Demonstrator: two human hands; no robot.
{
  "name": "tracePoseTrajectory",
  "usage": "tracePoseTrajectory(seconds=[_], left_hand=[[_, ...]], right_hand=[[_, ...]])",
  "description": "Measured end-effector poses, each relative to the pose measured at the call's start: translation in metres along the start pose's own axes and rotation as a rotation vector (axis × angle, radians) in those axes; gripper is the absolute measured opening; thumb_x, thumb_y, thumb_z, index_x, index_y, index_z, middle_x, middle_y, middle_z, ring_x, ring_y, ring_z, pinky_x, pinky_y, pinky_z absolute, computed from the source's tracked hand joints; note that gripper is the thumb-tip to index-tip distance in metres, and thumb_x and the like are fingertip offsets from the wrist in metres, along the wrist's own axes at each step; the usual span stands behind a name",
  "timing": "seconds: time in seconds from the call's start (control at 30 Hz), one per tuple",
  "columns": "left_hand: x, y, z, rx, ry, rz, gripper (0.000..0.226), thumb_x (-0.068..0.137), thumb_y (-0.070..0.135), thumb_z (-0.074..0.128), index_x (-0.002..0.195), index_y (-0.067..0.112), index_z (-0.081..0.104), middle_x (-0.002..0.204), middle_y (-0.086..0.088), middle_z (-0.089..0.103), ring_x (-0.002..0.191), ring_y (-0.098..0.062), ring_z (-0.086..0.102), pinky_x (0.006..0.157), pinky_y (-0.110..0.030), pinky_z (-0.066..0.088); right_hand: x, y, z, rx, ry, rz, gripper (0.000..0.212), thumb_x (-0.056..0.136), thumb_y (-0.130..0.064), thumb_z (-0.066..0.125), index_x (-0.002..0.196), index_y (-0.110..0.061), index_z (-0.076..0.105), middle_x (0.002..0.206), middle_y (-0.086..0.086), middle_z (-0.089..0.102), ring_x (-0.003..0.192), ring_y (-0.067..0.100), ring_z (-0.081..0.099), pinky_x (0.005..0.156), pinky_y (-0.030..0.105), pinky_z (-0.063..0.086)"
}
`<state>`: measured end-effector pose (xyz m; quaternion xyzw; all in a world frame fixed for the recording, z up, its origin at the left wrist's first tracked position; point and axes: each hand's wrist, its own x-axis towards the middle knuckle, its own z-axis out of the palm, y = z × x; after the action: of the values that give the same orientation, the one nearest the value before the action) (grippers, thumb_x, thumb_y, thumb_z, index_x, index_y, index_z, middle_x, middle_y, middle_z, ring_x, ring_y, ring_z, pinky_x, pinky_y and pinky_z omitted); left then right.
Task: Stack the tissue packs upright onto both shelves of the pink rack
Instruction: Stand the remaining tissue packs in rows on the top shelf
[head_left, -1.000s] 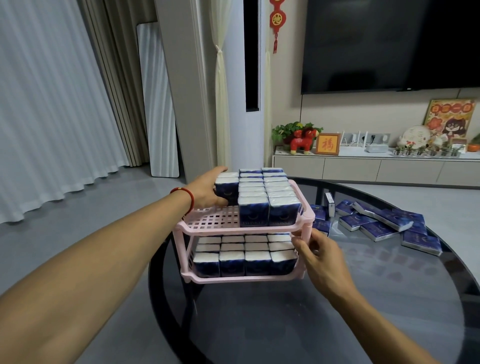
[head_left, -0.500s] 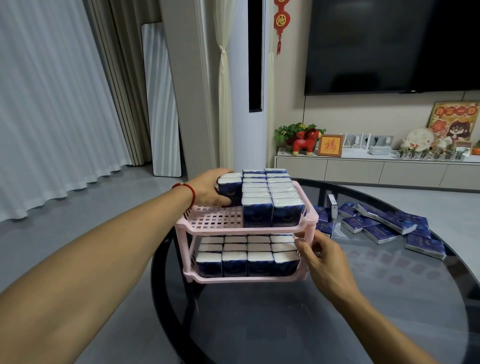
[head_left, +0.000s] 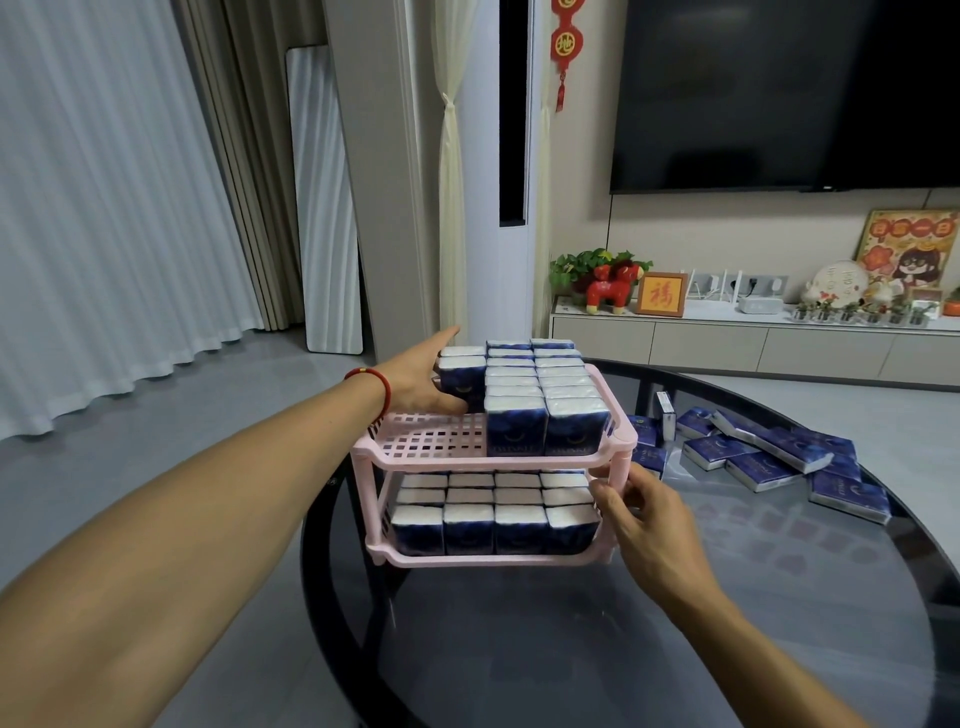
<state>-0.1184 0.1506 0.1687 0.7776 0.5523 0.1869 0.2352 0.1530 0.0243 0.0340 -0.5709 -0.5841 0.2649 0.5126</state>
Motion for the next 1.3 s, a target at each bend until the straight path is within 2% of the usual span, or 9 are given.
tracePoseTrajectory(seconds=[0.27, 0.4, 0.53, 0.67, 0.8, 0.93, 1.03, 1.2, 1.3], left_hand=[[-0.004, 0.0, -0.004, -0.007, 0.018, -0.032, 0.122, 0.08, 0.021, 0.087, 0.163, 0.029, -0.001, 0.158, -0.013, 0.039, 0.133, -0.03, 0.052, 0.101, -0.035, 0.046], [-0.026, 0.004, -0.014, 0.009, 0.151, -0.043, 0.123, 0.076, 0.032, 0.088, 0.161, 0.042, -0.001, 0.166, -0.011, 0.024, 0.147, -0.034, 0.036, 0.114, -0.054, 0.042], [-0.075, 0.023, 0.0, 0.049, 0.57, 0.086, 0.079, 0.089, 0.018, 0.072, 0.156, 0.03, 0.032, 0.151, -0.005, 0.042, 0.136, -0.024, 0.045, 0.111, -0.045, 0.044], [-0.136, 0.052, 0.05, -0.044, 0.881, 0.335, 0.03, 0.085, 0.0, 0.063, 0.111, 0.017, 0.067, 0.111, 0.004, 0.062, 0.102, -0.016, 0.061, 0.094, -0.029, 0.053], [-0.162, 0.067, 0.118, -0.078, 0.701, 0.451, 0.03, 0.079, -0.008, 0.064, 0.094, 0.018, 0.069, 0.098, 0.01, 0.063, 0.095, -0.009, 0.061, 0.093, -0.01, 0.039], [-0.155, 0.066, 0.171, -0.193, 0.277, 0.396, 0.039, 0.078, 0.0, 0.063, 0.103, 0.029, 0.068, 0.105, 0.019, 0.059, 0.104, -0.006, 0.057, 0.085, -0.011, 0.041], [-0.145, 0.068, 0.196, -0.295, 0.088, 0.245, 0.039, 0.084, -0.001, 0.062, 0.107, 0.03, 0.069, 0.109, 0.017, 0.06, 0.104, -0.001, 0.057, 0.079, -0.012, 0.046], [-0.125, 0.083, 0.231, -0.481, -0.032, 0.053, 0.028, 0.09, 0.005, 0.062, 0.104, 0.027, 0.07, 0.102, 0.01, 0.068, 0.092, -0.007, 0.067, 0.08, -0.023, 0.057], [-0.111, 0.099, 0.258, -0.653, -0.112, -0.111, 0.027, 0.095, 0.023, 0.064, 0.121, 0.018, 0.063, 0.1, 0.004, 0.069, 0.086, -0.012, 0.073, 0.089, -0.037, 0.061]], right_hand=[[-0.002, -0.006, -0.001, -0.005, -0.013, -0.006, 0.012, 0.098, -0.029, 0.064, 0.109, -0.029, 0.07, 0.099, -0.011, 0.072, 0.093, 0.009, 0.068, 0.076, 0.023, 0.056], [0.002, 0.004, -0.011, 0.007, -0.013, 0.021, 0.026, 0.094, -0.04, 0.051, 0.11, -0.029, 0.067, 0.104, -0.012, 0.07, 0.096, 0.009, 0.067, 0.083, 0.028, 0.055], [0.019, 0.041, -0.024, -0.248, 0.127, 0.132, 0.033, 0.092, -0.029, 0.053, 0.122, -0.02, 0.063, 0.117, 0.004, 0.067, 0.101, 0.017, 0.064, 0.093, 0.043, 0.056], [0.04, 0.065, -0.025, -0.715, -0.02, 0.16, 0.062, 0.094, -0.025, 0.062, 0.152, -0.02, 0.038, 0.157, 0.008, 0.04, 0.135, 0.028, 0.049, 0.112, 0.049, 0.042], [0.062, 0.07, -0.023, -0.896, -0.175, 0.169, 0.073, 0.102, -0.033, 0.046, 0.163, -0.031, 0.005, 0.171, -0.004, -0.001, 0.154, 0.024, 0.021, 0.117, 0.057, 0.026], [0.072, 0.077, -0.026, -1.003, -0.156, 0.131, 0.063, 0.104, -0.039, 0.038, 0.161, -0.032, 0.011, 0.166, -0.001, 0.022, 0.146, 0.028, 0.031, 0.111, 0.053, 0.032], [0.067, 0.079, -0.034, -1.132, -0.102, 0.093, 0.053, 0.103, -0.042, 0.041, 0.152, -0.028, 0.031, 0.152, 0.008, 0.035, 0.139, 0.031, 0.032, 0.107, 0.052, 0.035], [0.038, 0.077, -0.057, -1.122, -0.035, 0.048, 0.031, 0.098, -0.034, 0.051, 0.127, -0.024, 0.048, 0.134, 0.007, 0.054, 0.127, 0.029, 0.045, 0.1, 0.045, 0.039], [0.005, 0.065, -0.078, -1.005, 0.008, 0.08, 0.035, 0.091, -0.048, 0.062, 0.116, -0.025, 0.052, 0.115, 0.005, 0.06, 0.109, 0.026, 0.054, 0.09, 0.041, 0.045]])
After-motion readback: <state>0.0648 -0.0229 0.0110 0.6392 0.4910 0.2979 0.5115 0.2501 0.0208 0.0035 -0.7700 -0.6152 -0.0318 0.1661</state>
